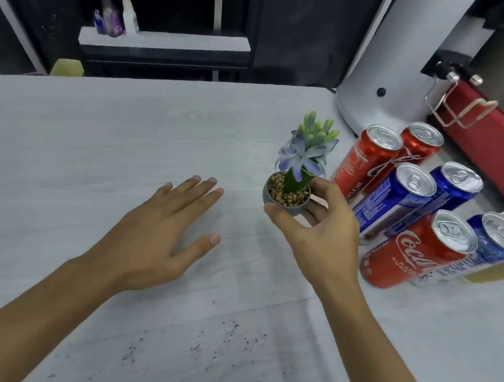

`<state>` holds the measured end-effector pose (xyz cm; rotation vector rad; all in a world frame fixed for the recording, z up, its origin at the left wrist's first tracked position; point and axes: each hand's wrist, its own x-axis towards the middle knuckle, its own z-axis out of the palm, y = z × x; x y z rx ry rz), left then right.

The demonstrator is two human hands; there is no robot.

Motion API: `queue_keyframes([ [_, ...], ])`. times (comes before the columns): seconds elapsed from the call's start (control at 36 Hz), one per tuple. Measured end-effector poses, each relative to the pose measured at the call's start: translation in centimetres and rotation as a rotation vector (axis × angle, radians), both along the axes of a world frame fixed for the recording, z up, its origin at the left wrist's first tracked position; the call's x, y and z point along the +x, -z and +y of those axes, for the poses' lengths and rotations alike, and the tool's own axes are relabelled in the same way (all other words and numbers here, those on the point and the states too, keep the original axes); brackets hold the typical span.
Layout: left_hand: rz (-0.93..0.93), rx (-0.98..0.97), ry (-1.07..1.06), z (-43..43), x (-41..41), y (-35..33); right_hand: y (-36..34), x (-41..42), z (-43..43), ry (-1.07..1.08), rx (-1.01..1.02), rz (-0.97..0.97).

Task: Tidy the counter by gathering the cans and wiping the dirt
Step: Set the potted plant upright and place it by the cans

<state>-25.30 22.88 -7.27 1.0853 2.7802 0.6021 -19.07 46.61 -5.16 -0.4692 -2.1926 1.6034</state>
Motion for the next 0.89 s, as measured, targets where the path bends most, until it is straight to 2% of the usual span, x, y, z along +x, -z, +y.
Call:
queue_keyframes([
  [0.31,-0.008,0.001,0.068,4.0,-1.6,1.7,2.3,-1.7,2.7,0.034,-0.019,0.015],
  [0.89,0.068,-0.081,0.140,4.3,-2.0,4.0,4.7,-3.8,3.4,0.051,-0.074,-0.009],
])
